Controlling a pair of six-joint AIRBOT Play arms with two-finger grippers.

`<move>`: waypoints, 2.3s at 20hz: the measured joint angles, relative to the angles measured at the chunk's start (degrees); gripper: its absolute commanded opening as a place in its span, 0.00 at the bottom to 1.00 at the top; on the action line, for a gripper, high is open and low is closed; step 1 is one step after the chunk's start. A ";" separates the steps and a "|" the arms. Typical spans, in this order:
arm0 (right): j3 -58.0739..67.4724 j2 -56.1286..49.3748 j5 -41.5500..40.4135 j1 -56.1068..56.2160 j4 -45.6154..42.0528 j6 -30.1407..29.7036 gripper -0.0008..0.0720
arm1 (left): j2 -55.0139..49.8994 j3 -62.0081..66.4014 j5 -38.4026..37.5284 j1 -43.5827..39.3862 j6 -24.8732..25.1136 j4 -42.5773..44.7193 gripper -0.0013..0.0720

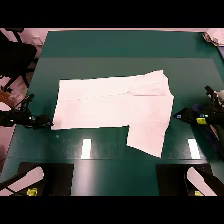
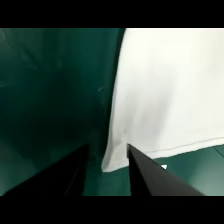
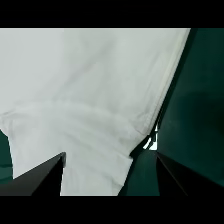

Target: Fold the shirts.

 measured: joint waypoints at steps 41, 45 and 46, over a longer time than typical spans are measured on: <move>-3.67 -2.80 5.90 0.26 -0.55 4.48 0.86 | -0.22 7.30 -9.11 0.00 1.70 -7.19 0.05; -9.09 -0.70 5.81 2.93 0.50 6.58 0.86 | -0.22 7.50 -9.60 0.00 2.38 -7.82 0.05; -10.23 0.15 5.66 4.09 0.63 7.15 0.86 | -0.22 7.54 -9.62 0.00 2.43 -7.82 0.05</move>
